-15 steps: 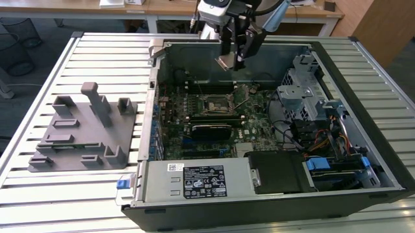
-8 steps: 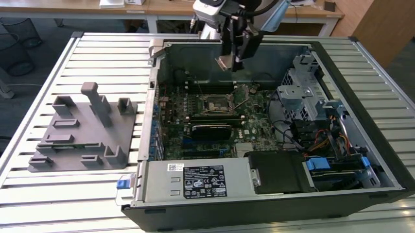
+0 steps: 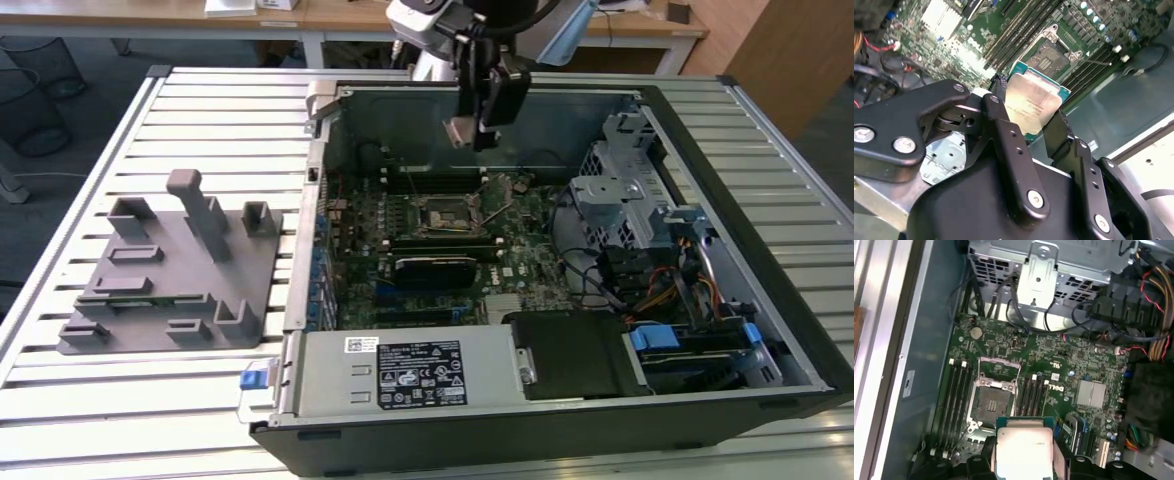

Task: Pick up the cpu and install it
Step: 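Place the cpu into insertion slot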

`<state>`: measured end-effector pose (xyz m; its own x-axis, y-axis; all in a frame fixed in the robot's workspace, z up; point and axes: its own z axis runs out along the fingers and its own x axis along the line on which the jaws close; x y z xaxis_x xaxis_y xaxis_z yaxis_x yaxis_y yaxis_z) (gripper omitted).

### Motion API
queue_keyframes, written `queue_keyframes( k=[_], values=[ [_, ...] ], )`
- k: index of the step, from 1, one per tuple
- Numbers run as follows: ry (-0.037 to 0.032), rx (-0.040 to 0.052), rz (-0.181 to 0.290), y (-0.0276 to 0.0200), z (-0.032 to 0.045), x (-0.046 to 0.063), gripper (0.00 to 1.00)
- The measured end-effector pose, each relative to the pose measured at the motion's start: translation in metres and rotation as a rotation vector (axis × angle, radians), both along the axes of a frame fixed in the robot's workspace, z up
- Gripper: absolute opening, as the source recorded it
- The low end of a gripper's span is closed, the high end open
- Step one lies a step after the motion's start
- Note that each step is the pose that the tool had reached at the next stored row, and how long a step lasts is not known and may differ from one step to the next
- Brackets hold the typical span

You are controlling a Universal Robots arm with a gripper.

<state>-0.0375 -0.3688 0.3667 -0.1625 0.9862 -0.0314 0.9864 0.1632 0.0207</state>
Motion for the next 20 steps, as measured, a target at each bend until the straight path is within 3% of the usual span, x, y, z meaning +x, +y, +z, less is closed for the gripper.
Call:
queue_keyframes(
  k=[6,10,15,20],
  values=[
    [0.0001,-0.0001,-0.059,0.0019,-0.0064,0.0,0.54],
    [0.0001,0.0002,-0.063,0.0108,-0.009,0.0,0.54],
    [0.0002,0.0003,-0.12,0.0121,-0.0146,0.0,0.54],
    [0.0005,0.0063,-0.121,0.0201,-0.0227,0.0,0.54]
  ],
)
